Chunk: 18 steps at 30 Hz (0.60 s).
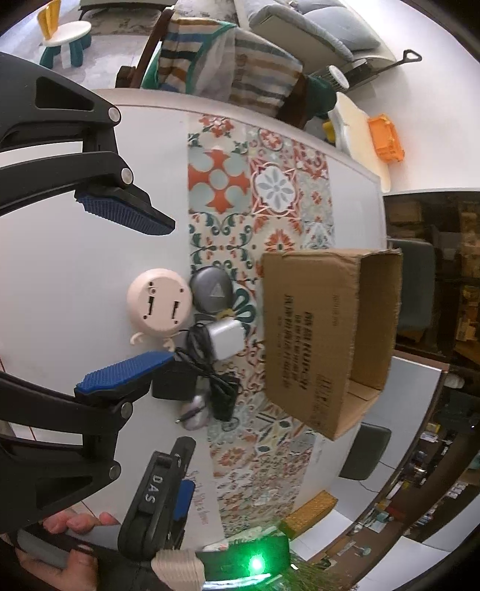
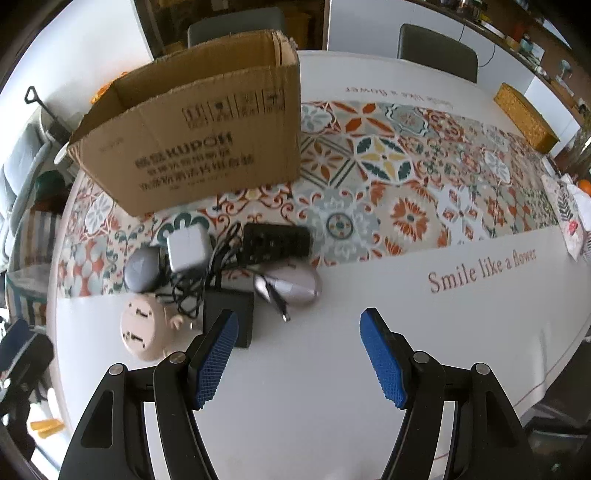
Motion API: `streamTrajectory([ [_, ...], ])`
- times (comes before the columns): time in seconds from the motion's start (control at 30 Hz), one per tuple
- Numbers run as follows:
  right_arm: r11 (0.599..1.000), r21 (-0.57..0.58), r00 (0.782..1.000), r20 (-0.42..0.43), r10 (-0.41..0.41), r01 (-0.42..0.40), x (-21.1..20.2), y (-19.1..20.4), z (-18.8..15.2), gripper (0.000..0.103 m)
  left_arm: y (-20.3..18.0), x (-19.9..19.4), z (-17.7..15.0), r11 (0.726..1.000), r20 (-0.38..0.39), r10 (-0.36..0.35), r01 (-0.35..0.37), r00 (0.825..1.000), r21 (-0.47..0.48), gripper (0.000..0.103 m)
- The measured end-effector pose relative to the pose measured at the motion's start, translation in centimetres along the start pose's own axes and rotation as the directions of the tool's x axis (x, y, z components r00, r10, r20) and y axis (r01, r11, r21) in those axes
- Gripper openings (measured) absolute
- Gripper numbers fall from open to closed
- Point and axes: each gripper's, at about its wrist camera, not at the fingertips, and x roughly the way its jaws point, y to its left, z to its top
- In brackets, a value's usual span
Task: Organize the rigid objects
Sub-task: 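Return both tools to the items and approach the pink round device with the left tool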
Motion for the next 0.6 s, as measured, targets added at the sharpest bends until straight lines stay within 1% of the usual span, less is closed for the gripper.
streamTrajectory([
  [0.23, 1.000, 0.016, 1.000, -0.028, 0.001, -0.001, 0.6, -0.4, -1.5, 0.069, -0.3, 2.7, -1.1, 1.000, -0.084, -0.014, 0.016, 0.996, 0.023, 0.065],
  [0.5, 0.999, 0.036, 0.997, -0.081, 0.011, -0.008, 2.5, -0.5, -3.1, 0.069, -1.3, 6.6, -1.7, 0.997, -0.192, -0.051, 0.063, 0.980, 0.055, 0.065],
  [0.6, 0.999, 0.044, 0.995, -0.100, 0.026, -0.022, 3.2, -0.5, -3.4, 0.069, -1.6, 7.9, -1.7, 0.995, -0.209, -0.052, 0.068, 0.976, 0.072, 0.065],
])
